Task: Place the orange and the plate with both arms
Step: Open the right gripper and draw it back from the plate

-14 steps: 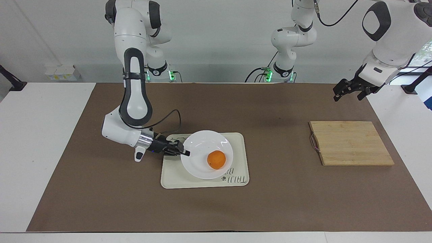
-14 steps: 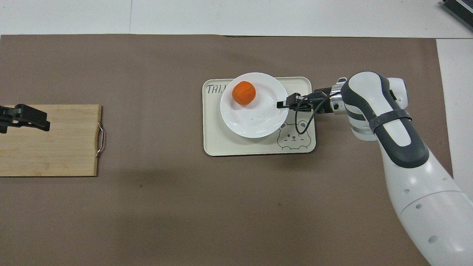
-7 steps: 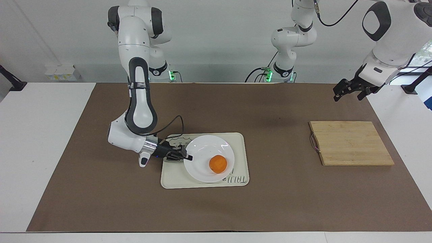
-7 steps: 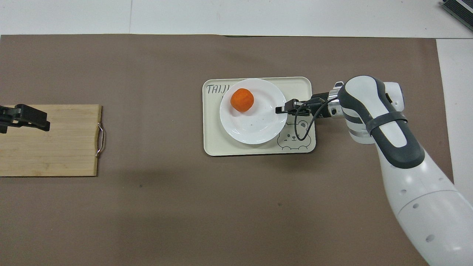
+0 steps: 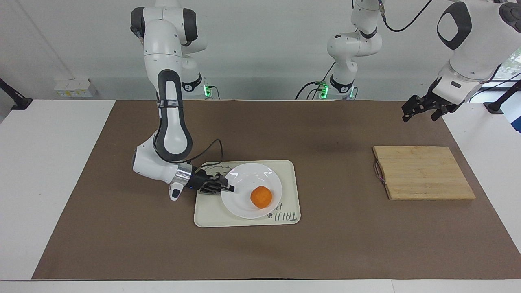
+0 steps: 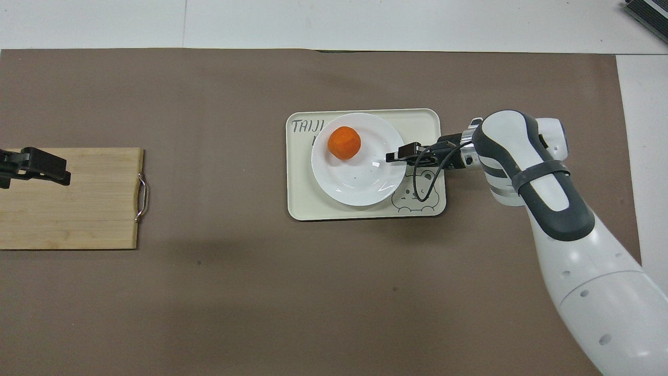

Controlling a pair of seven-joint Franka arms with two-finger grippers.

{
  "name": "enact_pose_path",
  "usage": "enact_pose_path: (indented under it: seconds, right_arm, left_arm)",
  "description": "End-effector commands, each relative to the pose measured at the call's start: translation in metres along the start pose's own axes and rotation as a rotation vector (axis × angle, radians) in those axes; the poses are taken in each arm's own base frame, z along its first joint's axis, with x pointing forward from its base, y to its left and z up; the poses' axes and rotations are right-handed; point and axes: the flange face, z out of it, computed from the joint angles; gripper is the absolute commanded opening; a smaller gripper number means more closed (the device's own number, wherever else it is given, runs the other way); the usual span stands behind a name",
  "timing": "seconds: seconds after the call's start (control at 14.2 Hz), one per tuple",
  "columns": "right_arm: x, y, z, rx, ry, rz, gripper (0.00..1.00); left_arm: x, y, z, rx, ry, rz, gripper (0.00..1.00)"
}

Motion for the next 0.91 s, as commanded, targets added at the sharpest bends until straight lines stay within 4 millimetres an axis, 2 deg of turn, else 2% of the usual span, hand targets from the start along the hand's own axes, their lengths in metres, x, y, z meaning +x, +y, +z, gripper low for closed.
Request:
enact_pose_path:
  seconds: [0.0,0.21,0.56,0.84]
  right_arm:
    - [0.001,-0.030,-0.041,-0.093,0.004,0.007,1.00]
    - [0.004,-0.045,-0.084,-0.186,0.021,-0.008,1.00]
    - [-0.010,-0.089,-0.157,-0.540,0.020,-0.075,1.00]
    - [-0.030,-0.078,-0.223,-0.623,-0.033,-0.032,1.00]
  left_arm:
    - [-0.002,-0.003,-0.006,0.002,-0.002,0.003,1.00]
    - [-0.002,-0.003,-0.006,0.004,-0.002,0.003,1.00]
    - [-0.002,-0.002,-0.006,0.002,-0.001,0.004,1.00]
    - [-0.002,-0.003,-0.006,0.004,-0.002,0.003,1.00]
